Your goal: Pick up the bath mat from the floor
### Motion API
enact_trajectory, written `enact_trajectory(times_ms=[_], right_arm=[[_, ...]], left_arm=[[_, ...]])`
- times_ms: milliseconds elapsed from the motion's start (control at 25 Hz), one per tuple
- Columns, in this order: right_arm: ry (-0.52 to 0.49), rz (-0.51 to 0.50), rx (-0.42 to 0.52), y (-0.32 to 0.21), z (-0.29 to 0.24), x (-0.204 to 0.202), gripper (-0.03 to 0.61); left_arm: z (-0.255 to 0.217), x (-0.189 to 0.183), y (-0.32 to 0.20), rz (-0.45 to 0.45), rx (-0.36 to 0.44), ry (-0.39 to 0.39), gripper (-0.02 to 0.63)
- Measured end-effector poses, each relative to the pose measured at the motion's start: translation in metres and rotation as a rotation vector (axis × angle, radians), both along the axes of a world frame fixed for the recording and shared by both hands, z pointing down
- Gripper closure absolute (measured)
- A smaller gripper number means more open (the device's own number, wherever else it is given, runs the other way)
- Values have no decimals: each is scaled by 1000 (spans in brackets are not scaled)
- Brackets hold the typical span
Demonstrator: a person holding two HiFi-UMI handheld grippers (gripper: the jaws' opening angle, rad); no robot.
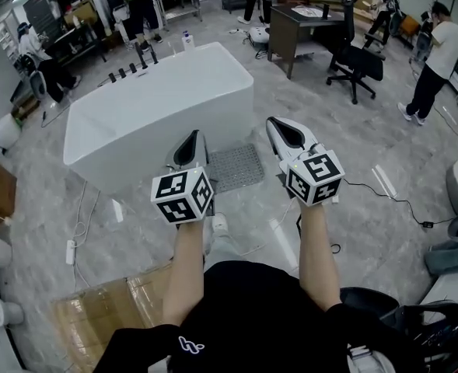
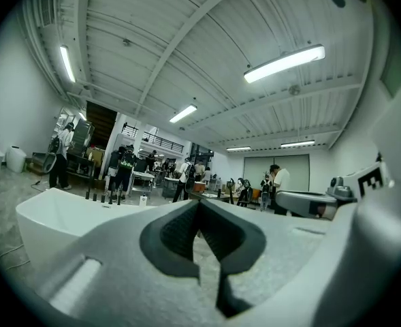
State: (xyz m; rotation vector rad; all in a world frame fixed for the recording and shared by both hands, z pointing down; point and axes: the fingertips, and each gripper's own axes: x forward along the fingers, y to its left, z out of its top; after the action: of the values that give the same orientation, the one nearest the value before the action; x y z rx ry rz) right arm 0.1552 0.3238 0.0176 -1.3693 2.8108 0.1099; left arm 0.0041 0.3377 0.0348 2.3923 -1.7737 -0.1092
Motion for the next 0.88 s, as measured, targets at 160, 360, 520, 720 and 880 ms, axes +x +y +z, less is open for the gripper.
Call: enact_trajectory(times_ms=[160, 360, 520, 720, 880], right_arm=[[3, -2, -14, -28, 5, -7, 571], [16, -19, -29, -56, 12, -24, 571], [28, -34, -45, -82, 20, -36, 571], [30, -36, -68, -122, 22, -46, 571], [27, -35, -73, -159, 17, -56, 571]], left_arm=[[4, -5, -27, 1, -7, 3, 614], [13, -21, -55, -14, -29, 14, 615], [19, -31, -82, -23, -41, 20, 615], [21, -44, -123, -32, -61, 27, 615], [18, -55, -159, -36, -67, 35, 615]])
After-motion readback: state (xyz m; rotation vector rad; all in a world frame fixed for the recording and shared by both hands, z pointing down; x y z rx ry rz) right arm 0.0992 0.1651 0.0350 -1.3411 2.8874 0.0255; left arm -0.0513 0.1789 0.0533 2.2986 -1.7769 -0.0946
